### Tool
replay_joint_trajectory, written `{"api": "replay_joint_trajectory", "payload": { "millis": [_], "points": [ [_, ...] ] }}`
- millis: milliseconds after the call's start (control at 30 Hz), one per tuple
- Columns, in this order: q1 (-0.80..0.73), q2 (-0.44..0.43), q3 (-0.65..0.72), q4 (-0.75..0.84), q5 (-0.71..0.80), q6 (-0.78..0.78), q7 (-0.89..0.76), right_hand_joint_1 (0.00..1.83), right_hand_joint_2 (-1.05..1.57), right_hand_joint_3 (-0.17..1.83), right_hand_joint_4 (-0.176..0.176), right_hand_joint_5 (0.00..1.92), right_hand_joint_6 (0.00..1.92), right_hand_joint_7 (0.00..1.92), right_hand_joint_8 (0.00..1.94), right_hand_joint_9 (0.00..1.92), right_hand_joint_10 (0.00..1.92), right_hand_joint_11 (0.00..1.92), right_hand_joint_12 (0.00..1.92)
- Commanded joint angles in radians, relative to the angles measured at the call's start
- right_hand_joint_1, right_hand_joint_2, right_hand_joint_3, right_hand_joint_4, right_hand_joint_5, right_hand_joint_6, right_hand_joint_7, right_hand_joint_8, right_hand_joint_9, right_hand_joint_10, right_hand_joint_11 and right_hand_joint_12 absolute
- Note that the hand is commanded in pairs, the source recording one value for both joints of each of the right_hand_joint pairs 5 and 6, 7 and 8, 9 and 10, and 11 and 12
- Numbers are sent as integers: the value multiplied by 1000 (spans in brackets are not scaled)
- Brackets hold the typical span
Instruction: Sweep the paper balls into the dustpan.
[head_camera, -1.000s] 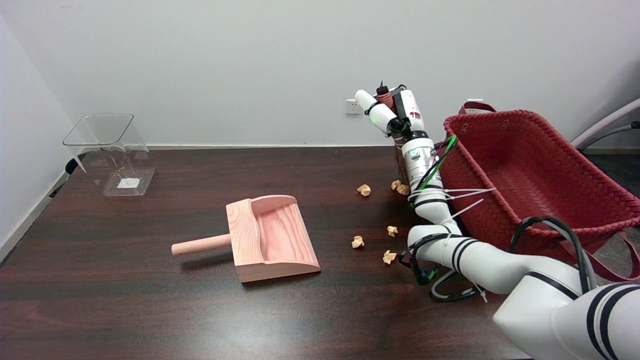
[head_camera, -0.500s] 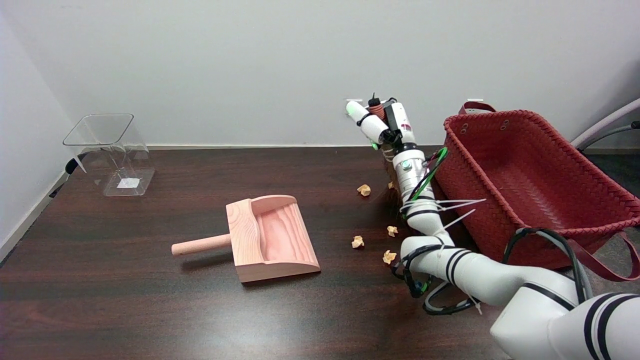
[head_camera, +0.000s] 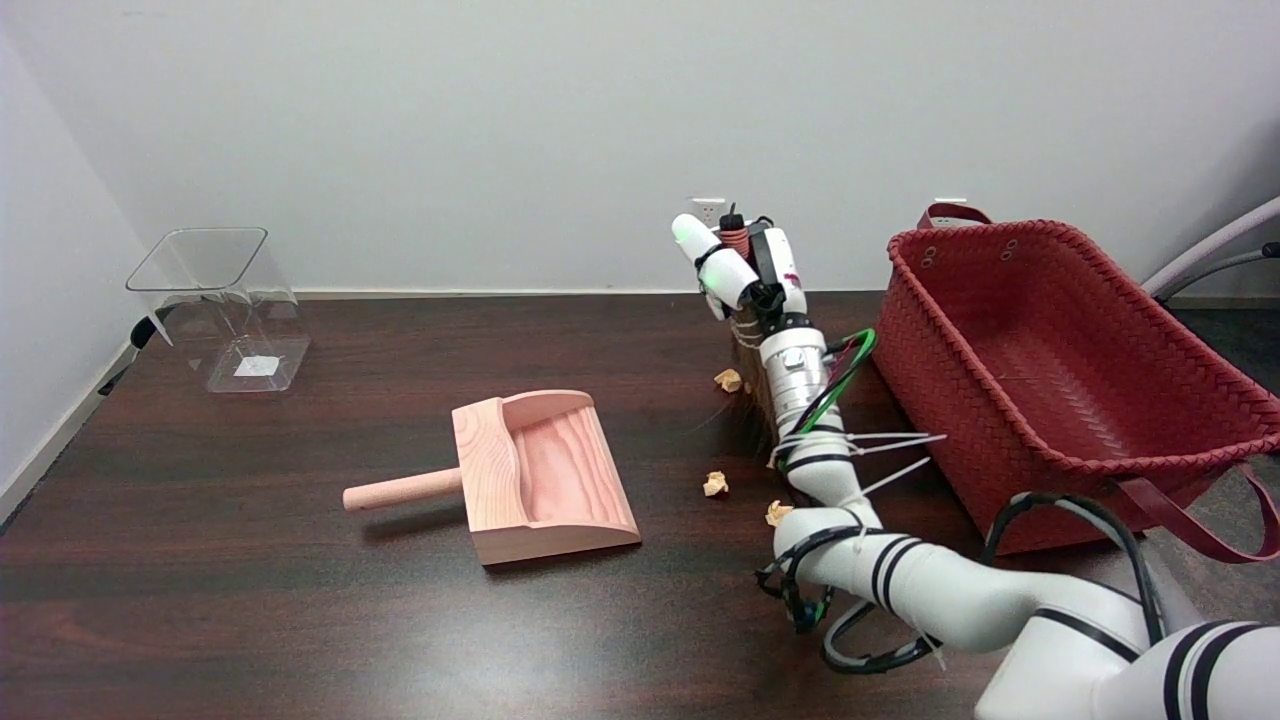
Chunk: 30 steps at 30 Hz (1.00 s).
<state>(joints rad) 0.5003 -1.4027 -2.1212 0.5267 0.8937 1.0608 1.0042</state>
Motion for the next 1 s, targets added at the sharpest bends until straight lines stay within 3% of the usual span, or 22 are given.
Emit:
{"api": "replay_joint_trajectory", "payload": {
  "millis": [33, 700, 767, 800, 1000],
  "points": [
    [-116, -66, -5, 162, 17, 56, 42, 590, 1571, -72, 0, 1920, 1920, 1920, 1920, 1920, 1920, 1920, 1920],
    [-167, -148, -41, 291, 23, 42, 32, 626, 1571, -38, 0, 1920, 1920, 1920, 1920, 1920, 1920, 1920, 1920],
    [-150, -182, -145, 370, 22, 102, 95, 631, 1571, -38, 0, 1920, 1920, 1920, 1920, 1920, 1920, 1920, 1920],
    [-163, -158, -53, 293, 23, 38, 32, 636, 1571, -41, 0, 1920, 1920, 1920, 1920, 1920, 1920, 1920, 1920],
    [-160, -203, -56, 291, 26, 10, 32, 645, 1571, 7, 0, 1920, 1920, 1920, 1920, 1920, 1920, 1920, 1920]
  ]
}}
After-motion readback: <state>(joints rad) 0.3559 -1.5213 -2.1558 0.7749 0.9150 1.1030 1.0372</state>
